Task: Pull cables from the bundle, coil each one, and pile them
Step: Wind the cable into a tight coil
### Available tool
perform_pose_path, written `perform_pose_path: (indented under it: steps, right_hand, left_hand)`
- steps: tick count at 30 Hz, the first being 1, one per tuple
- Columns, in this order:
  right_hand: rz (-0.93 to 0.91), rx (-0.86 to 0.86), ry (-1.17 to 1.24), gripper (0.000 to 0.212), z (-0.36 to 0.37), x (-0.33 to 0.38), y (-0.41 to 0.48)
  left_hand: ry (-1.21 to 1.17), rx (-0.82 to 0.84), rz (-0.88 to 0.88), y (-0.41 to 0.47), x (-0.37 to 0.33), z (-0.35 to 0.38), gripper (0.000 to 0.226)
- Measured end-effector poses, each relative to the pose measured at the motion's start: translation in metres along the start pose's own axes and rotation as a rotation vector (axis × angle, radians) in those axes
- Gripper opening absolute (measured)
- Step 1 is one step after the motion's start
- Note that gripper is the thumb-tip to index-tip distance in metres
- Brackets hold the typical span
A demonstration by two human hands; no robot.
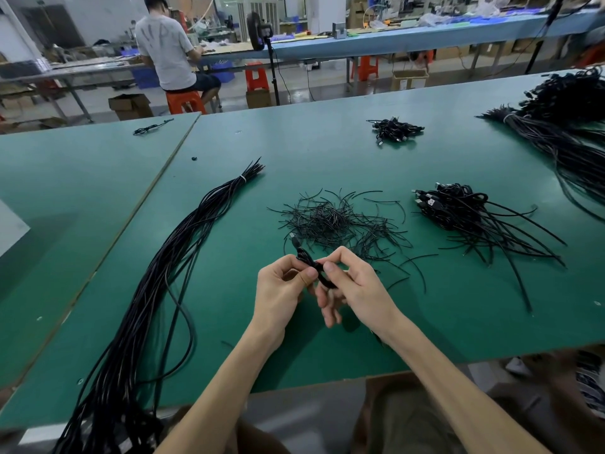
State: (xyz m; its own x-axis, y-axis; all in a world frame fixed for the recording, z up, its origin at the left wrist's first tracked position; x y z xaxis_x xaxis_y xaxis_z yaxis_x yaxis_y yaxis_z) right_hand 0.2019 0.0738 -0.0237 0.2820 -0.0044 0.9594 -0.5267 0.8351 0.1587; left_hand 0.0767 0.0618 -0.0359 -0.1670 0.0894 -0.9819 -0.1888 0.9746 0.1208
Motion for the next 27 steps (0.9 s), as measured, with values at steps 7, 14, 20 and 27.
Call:
perform_pose_path:
  steps: [7, 14, 20, 27]
  right_hand:
    - [-0.005, -0.033, 0.041, 0.018, -0.007, 0.001, -0.001]
    - [0.024, -0.089, 0.064, 0.021, -0.014, -0.003, -0.002]
    - [0.065, -0.068, 0.071, 0.023, -0.012, -0.008, -0.002]
    - [0.147, -0.023, 0.060, 0.023, -0.008, -0.016, -0.001]
  left_hand:
    - [0.096, 0.015, 0.050, 0.000, -0.004, 0.006, 0.021]
    - [0.091, 0.072, 0.047, -0.002, -0.007, 0.010, 0.017]
    - [0.049, 0.077, 0.045, -0.002, -0.007, 0.006, 0.017]
    - [-0.012, 0.004, 0.063, -0.002, -0.007, -0.002, 0.018]
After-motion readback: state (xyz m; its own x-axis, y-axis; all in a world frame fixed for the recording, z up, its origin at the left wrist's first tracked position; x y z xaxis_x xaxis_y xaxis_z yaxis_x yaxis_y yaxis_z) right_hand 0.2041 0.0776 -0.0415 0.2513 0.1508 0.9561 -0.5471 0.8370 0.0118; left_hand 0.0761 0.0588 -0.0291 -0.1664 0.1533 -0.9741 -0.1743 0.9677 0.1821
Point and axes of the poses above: each hand's wrist, its own y-axis towards the middle knuckle, its own z-axis out of the palm, x = y × z, the point moved 10 cm from there along y, towards the middle knuckle, and after that the axes turned 11 degrees about y, right-handed, at the moved point
